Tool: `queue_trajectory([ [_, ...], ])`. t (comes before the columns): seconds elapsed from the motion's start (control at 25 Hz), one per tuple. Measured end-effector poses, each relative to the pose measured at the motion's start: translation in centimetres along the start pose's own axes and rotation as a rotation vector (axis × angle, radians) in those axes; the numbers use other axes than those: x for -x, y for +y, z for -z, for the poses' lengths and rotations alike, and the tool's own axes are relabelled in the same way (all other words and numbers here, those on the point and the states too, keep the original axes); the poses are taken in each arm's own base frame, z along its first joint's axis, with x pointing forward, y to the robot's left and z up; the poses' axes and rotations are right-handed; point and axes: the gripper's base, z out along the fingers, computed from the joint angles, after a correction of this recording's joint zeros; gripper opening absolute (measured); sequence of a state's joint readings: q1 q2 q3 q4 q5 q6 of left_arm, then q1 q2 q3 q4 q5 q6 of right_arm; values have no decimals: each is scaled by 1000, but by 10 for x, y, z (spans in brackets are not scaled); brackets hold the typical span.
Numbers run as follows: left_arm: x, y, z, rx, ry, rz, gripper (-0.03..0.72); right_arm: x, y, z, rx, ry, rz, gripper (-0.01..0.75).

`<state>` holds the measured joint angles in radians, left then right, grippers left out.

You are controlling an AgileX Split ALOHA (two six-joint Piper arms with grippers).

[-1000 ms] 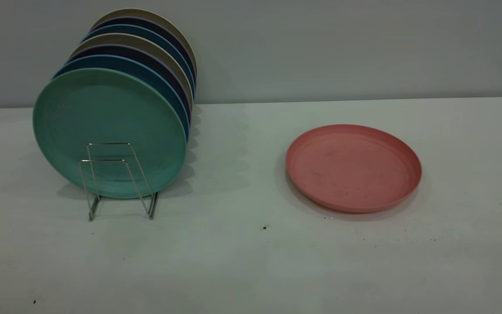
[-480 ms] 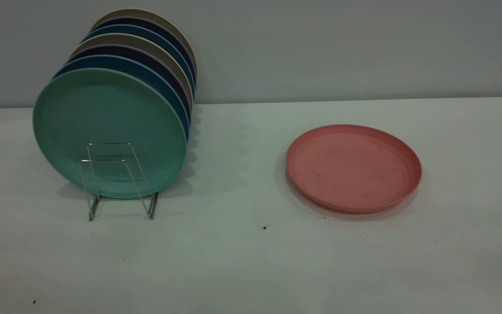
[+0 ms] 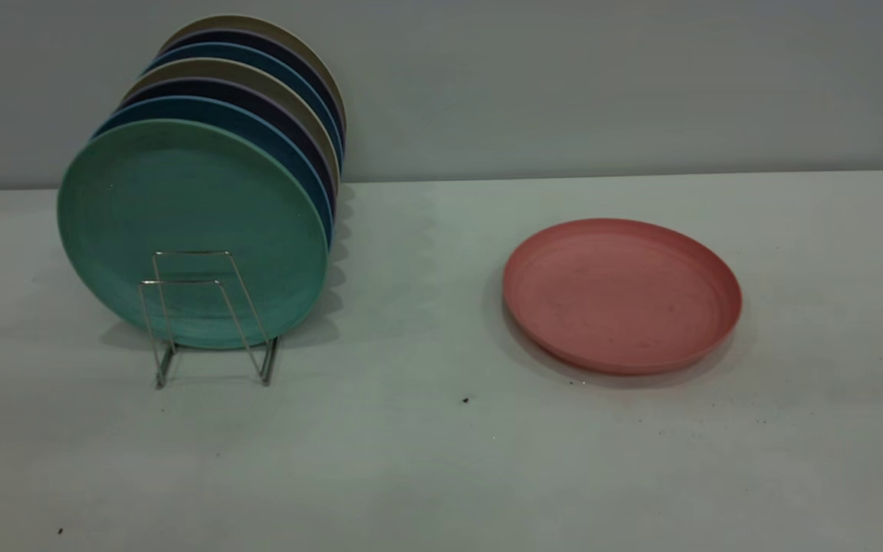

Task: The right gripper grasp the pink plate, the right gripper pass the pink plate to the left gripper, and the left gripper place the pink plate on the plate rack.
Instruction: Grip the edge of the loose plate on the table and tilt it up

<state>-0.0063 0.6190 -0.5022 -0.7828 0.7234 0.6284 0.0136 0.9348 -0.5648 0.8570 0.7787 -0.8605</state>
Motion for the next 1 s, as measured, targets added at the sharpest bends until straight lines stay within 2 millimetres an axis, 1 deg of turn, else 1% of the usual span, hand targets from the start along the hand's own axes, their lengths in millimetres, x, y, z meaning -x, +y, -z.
queue_trajectory([
  [0.08,5,3,-9,-35,8,4,542,6,-11,-20,46,26,-16,427],
  [0.2,9,7,-21,-79,32,22,544,16,-34,-48,94,81,-85,427],
  [0.24,9,8,-24,-87,39,30,544,21,-42,-54,107,85,-110,427],
  [0.4,11,11,-29,-90,43,33,544,35,-85,-80,110,104,-224,427],
  [0.52,11,11,-28,-86,36,26,544,36,-121,-101,93,132,-308,427],
  [0.64,11,10,-27,-86,27,20,544,28,-155,-131,95,183,-389,427],
  [0.76,11,9,-26,-94,26,21,544,21,-180,-162,106,222,-436,427],
  [0.92,10,7,-25,-110,38,20,544,13,-210,-197,97,245,-470,427],
  [1.0,9,6,-25,-121,49,22,544,9,-220,-209,78,249,-478,427],
])
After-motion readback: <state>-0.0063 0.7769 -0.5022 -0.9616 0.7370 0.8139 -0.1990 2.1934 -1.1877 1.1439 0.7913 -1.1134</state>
